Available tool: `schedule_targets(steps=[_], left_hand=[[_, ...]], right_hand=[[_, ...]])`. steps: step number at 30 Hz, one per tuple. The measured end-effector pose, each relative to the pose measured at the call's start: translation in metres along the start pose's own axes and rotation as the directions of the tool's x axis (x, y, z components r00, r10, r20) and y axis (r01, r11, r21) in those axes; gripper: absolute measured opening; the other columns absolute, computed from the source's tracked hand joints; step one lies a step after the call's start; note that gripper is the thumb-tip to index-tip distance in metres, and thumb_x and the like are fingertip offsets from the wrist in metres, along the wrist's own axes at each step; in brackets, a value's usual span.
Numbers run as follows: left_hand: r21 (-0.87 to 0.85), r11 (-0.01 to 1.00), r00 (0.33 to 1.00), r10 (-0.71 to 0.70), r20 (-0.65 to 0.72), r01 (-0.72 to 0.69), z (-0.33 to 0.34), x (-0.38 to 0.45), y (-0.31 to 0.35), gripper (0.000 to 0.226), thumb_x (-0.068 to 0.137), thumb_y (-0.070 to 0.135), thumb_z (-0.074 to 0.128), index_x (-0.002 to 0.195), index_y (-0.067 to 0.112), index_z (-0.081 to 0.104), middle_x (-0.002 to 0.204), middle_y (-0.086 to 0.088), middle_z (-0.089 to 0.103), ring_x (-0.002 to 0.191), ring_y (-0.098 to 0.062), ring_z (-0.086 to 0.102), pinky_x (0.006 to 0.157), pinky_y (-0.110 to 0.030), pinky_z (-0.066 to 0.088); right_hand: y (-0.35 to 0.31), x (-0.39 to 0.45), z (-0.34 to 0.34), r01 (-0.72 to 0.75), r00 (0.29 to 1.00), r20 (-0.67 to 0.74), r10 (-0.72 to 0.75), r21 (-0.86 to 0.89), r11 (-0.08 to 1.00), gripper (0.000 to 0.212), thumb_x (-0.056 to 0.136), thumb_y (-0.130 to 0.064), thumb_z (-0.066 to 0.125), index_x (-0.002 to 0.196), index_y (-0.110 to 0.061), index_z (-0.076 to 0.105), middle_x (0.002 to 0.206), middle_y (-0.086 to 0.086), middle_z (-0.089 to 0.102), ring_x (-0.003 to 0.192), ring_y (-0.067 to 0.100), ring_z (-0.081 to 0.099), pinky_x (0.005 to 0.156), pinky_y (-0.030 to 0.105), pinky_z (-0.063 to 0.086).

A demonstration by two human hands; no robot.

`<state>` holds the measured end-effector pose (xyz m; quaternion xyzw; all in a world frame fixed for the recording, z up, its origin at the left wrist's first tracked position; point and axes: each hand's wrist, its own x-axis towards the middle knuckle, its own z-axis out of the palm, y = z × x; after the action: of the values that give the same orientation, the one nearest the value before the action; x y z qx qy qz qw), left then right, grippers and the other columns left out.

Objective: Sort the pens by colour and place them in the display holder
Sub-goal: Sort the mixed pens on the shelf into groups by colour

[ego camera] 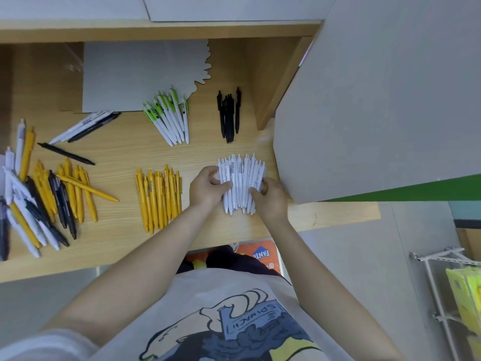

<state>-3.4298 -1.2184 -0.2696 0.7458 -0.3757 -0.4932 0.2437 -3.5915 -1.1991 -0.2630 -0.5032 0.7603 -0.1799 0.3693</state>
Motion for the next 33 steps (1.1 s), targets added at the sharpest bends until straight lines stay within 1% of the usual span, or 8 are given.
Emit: schedule_targets(steps=[4, 11, 17, 19, 23, 25, 29, 33], left_hand=[[0.06, 0.998, 1.0, 0.025, 0.0, -0.025, -0.001, 0.0, 0.0, 0.064, 0.08, 0.028, 0.082, 0.137, 0.02, 0.052, 0.103, -0.002, 0.064, 0.087, -0.009, 0.057, 0.068, -0.018, 0.04], [0.037, 0.999, 0.999, 0.03, 0.02, -0.031, -0.001, 0.002, -0.006, 0.07, 0.08, 0.028, 0.082, 0.141, 0.022, 0.05, 0.099, 0.0, 0.063, 0.095, -0.016, 0.063, 0.087, -0.037, 0.055], [0.073, 0.997, 0.999, 0.034, 0.028, -0.036, -0.006, 0.005, -0.005, 0.066, 0.083, 0.029, 0.079, 0.141, 0.022, 0.05, 0.091, 0.005, 0.06, 0.08, -0.002, 0.055, 0.065, -0.012, 0.04], [0.073, 0.997, 0.998, 0.033, 0.057, -0.037, -0.009, 0.004, -0.004, 0.059, 0.088, 0.033, 0.073, 0.141, 0.023, 0.05, 0.094, 0.005, 0.061, 0.082, 0.0, 0.055, 0.068, -0.013, 0.042], [0.077, 0.994, 0.995, 0.074, 0.068, -0.079, -0.03, 0.0, 0.001, 0.05, 0.096, 0.041, 0.059, 0.141, 0.023, 0.049, 0.101, 0.006, 0.063, 0.094, -0.015, 0.065, 0.089, -0.04, 0.055], [0.147, 0.978, 0.989, 0.148, 0.012, -0.148, -0.054, -0.003, 0.002, 0.046, 0.098, 0.039, 0.055, 0.141, 0.022, 0.05, 0.105, 0.005, 0.061, 0.096, -0.015, 0.063, 0.087, -0.033, 0.05], [0.323, 0.904, 0.922, 0.346, -0.172, -0.279, -0.133, -0.014, -0.021, 0.04, 0.1, 0.035, 0.051, 0.135, 0.016, 0.057, 0.121, 0.0, 0.058, 0.11, -0.015, 0.056, 0.09, -0.028, 0.041], [0.569, 0.805, 0.846, 0.415, -0.334, -0.171, -0.224, -0.014, -0.088, 0.053, 0.095, 0.039, 0.047, 0.14, 0.009, 0.051, 0.145, -0.014, 0.048, 0.136, -0.032, 0.039, 0.112, -0.048, 0.033]], right_hand=[[0.005, -0.002, -0.001, 0.045, 0.997, 0.061, -0.043, -0.034, 0.998, 0.031, 0.091, -0.032, 0.066, 0.116, -0.014, 0.06, 0.1, 0.0, 0.05, 0.084, 0.008, 0.047, 0.074, 0.021, 0.038], [-0.002, -0.001, 0.003, 0.049, 0.992, 0.111, -0.054, 0.043, 0.998, 0.043, 0.091, -0.037, 0.067, 0.126, -0.016, 0.057, 0.107, 0.004, 0.052, 0.093, 0.013, 0.054, 0.081, 0.024, 0.045], [-0.005, 0.005, 0.002, 0.075, 0.989, 0.126, -0.076, 0.013, 0.997, 0.038, 0.092, -0.036, 0.064, 0.126, -0.018, 0.058, 0.101, 0.0, 0.048, 0.084, 0.007, 0.047, 0.075, 0.023, 0.042], [-0.005, 0.003, 0.003, 0.091, 0.993, 0.088, -0.084, -0.077, 0.993, 0.038, 0.093, -0.043, 0.059, 0.12, -0.016, 0.057, 0.1, 0.001, 0.048, 0.09, 0.013, 0.05, 0.074, 0.029, 0.045], [-0.027, -0.01, 0.014, 0.259, 0.956, -0.08, -0.284, -0.231, 0.938, 0.053, 0.09, -0.047, 0.048, 0.123, -0.007, 0.057, 0.102, 0.011, 0.054, 0.098, 0.029, 0.052, 0.076, 0.036, 0.047], [-0.049, -0.015, 0.024, 0.324, 0.931, -0.1, -0.352, -0.222, 0.92, 0.053, 0.09, -0.045, 0.048, 0.124, -0.005, 0.058, 0.107, 0.014, 0.057, 0.104, 0.03, 0.051, 0.081, 0.038, 0.044], [-0.093, -0.019, 0.057, 0.424, 0.906, 0.03, -0.423, -0.097, 0.901, 0.047, 0.094, -0.04, 0.048, 0.123, -0.005, 0.06, 0.115, 0.011, 0.061, 0.112, 0.026, 0.052, 0.095, 0.037, 0.042], [-0.147, -0.027, 0.112, 0.479, 0.843, 0.295, -0.449, -0.032, 0.877, 0.034, 0.096, -0.029, 0.058, 0.12, -0.005, 0.062, 0.113, 0.011, 0.062, 0.11, 0.024, 0.053, 0.088, 0.027, 0.039]])
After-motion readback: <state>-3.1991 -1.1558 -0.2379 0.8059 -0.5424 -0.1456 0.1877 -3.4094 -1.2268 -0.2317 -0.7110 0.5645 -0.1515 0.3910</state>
